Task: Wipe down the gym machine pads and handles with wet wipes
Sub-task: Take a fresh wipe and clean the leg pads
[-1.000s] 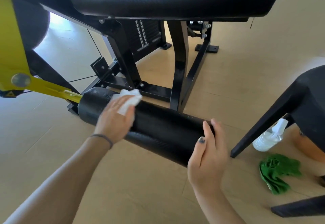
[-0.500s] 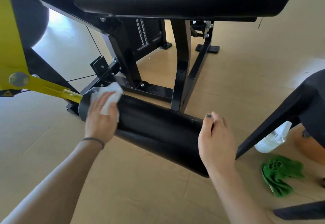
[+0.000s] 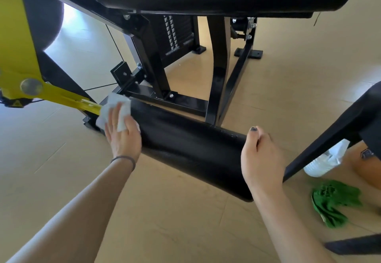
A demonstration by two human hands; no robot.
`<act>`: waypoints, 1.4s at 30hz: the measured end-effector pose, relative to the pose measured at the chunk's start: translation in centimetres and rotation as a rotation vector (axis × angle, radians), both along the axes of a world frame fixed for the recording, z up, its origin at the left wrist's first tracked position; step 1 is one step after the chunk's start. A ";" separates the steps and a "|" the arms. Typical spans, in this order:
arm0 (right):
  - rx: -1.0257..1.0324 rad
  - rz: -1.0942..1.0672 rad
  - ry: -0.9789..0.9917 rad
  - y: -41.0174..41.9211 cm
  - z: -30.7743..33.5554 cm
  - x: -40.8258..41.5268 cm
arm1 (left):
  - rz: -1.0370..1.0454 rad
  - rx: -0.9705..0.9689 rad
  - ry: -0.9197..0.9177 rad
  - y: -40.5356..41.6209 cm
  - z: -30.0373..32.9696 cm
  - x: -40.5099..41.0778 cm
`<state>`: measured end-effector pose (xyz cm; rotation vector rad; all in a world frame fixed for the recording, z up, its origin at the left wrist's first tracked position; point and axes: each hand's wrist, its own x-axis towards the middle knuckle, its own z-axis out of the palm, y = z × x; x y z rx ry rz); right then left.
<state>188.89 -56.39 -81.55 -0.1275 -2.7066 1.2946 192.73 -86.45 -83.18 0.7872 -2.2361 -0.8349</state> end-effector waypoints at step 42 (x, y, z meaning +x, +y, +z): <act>-0.232 -0.012 0.415 -0.5 -2.9 4.2 | -0.523 -0.573 -0.307 6.8 3.4 -1.3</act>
